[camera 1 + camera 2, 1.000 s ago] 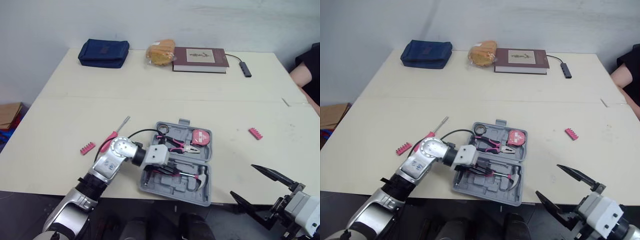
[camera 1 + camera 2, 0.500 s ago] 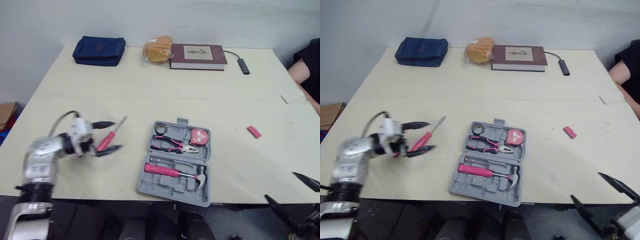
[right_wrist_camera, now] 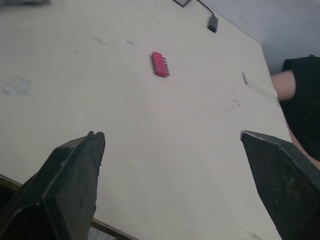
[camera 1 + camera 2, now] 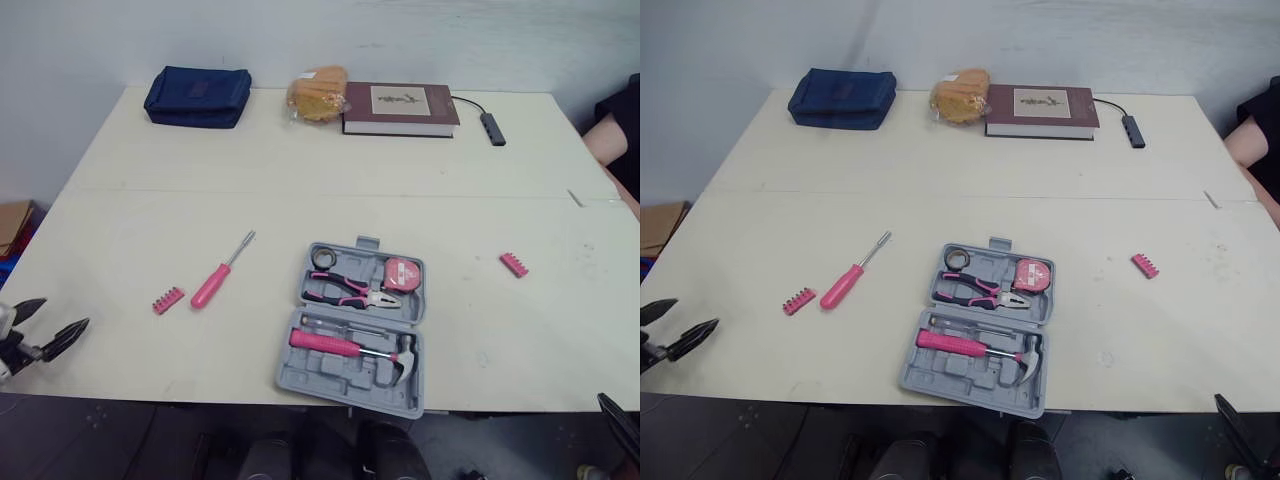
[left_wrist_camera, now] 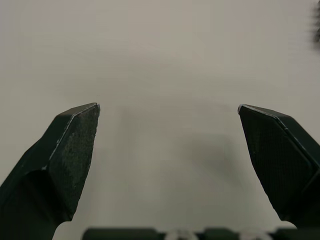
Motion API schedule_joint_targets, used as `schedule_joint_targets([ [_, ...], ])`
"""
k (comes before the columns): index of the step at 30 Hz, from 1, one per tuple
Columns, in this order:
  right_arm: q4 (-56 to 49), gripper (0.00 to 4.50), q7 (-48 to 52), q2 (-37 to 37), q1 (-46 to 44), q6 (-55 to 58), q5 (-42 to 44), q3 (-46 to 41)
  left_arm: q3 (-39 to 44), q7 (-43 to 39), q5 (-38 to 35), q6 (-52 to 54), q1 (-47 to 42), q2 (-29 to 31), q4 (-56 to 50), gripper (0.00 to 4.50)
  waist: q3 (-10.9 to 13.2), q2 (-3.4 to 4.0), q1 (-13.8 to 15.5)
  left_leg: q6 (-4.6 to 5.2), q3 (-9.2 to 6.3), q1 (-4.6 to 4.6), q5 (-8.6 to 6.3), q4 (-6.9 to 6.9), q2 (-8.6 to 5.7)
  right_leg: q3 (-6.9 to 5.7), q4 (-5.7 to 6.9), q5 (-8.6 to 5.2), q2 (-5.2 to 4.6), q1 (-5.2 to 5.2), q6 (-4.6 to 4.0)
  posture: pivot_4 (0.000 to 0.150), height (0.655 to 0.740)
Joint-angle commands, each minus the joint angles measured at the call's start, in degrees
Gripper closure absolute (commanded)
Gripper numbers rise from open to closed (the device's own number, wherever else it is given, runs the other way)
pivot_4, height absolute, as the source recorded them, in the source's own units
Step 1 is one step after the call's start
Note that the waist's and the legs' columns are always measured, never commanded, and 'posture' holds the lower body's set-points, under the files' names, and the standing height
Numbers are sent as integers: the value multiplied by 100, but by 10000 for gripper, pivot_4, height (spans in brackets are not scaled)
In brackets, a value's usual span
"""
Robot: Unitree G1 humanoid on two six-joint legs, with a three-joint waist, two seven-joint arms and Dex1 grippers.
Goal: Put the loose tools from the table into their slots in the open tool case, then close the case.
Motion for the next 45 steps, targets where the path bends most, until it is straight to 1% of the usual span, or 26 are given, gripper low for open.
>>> schedule_joint_targets([
  [1,489,0,77,-200,-9,-254,54,-292,411,312,-115,-98,190,126,176,421,0,-3,6,0,2,0,0,0,0,2,-1,0,0,0,0,1500,7400],
  [3,729,0,122,-254,-87,-352,86,-251,349,530,84,-72,252,218,324,421,0,-4,-1,-3,6,3,3,0,0,7,0,0,0,0,0,1500,7400],
  [6,734,0,189,-307,-389,-522,120,27,412,255,-318,230,72,82,-163,421,1,-12,-7,-5,8,7,13,-20,1,10,3,0,0,-6,0,1500,7400],
  [9,317,0,348,-291,-635,-413,250,422,232,70,-509,539,-71,-93,-793,421,0,-14,-7,-7,10,6,24,-20,2,14,20,0,-1,-16,-1,1500,7400],
  [10,171,0,398,-305,-700,-369,275,549,162,41,-534,634,-113,-144,-1005,421,0,-13,-12,-32,10,5,40,-20,1,16,27,1,-2,-21,-3,1500,7400],
  [14,-479,0,513,-412,-952,-123,449,988,-180,-175,-642,1169,-234,-276,-1885,421,0,-12,-26,-45,18,4,53,-40,1,17,47,-4,1,-39,-15,1500,7400],
  [16,-815,0,598,-489,-1032,-6,501,1195,-441,-293,-601,1500,-311,-250,-2133,421,1,-12,-40,-39,21,4,57,-40,0,17,52,-4,2,-39,-15,1500,7400],
  [17,-899,0,612,-510,-1040,27,506,1242,-504,-312,-587,1633,-324,-233,-2184,421,0,-13,-48,-13,24,5,71,-39,-2,18,58,-4,2,-39,-14,1500,7400],
  [18,-993,0,637,-526,-1043,67,519,1295,-566,-373,-596,1740,-351,-232,-2222,421,-1,-15,-57,-10,25,4,73,-39,-3,17,60,-4,3,-38,-14,1500,7400],
  [21,-1773,0,638,-679,-1158,583,809,1687,-1014,-629,-417,1891,-719,-220,-2048,421,0,-16,-93,-9,26,4,74,-40,-3,15,72,-4,8,-39,-13,1500,7400],
  [23,-2150,0,616,-787,-1254,819,894,1835,-1269,-810,-180,1635,-872,-178,-1815,421,5,-27,-102,-5,28,3,76,-32,-4,17,81,-3,8,-39,-11,1500,7400],
  [27,-2718,0,734,-1021,-1415,1175,739,2263,-1488,-790,97,1271,-1357,-258,-1139,421,7,-48,-101,-6,30,5,79,-31,-5,18,85,-2,9,-40,-9,1500,7400],
  [30,-3069,0,532,-1109,-1633,1469,624,2501,-1608,-863,204,1136,-1534,-341,-845,421,7,-64,-90,-10,28,1,82,-31,-4,14,88,-2,11,-44,-10,1500,7400],
  [35,-3539,0,287,-1140,-1964,1872,538,2806,-1760,-929,286,1051,-1633,-499,-688,421,-2,-85,-88,-3,30,-3,84,-30,-10,7,84,0,7,-44,-6,1500,7400],
  [38,-3744,0,204,-1162,-2128,2079,485,3003,-1822,-952,323,1064,-1679,-594,-655,421,-2,-85,-77,0,32,-2,86,-28,-11,0,85,0,6,-43,-6,1500,7400],
  [45,-3781,0,198,-1191,-2284,2291,415,3035,-1883,-989,420,983,-1563,-607,-687,421,-4,-88,-28,2,32,-1,86,-8,-11,4,92,2,3,-38,-2,1500,7400],
])
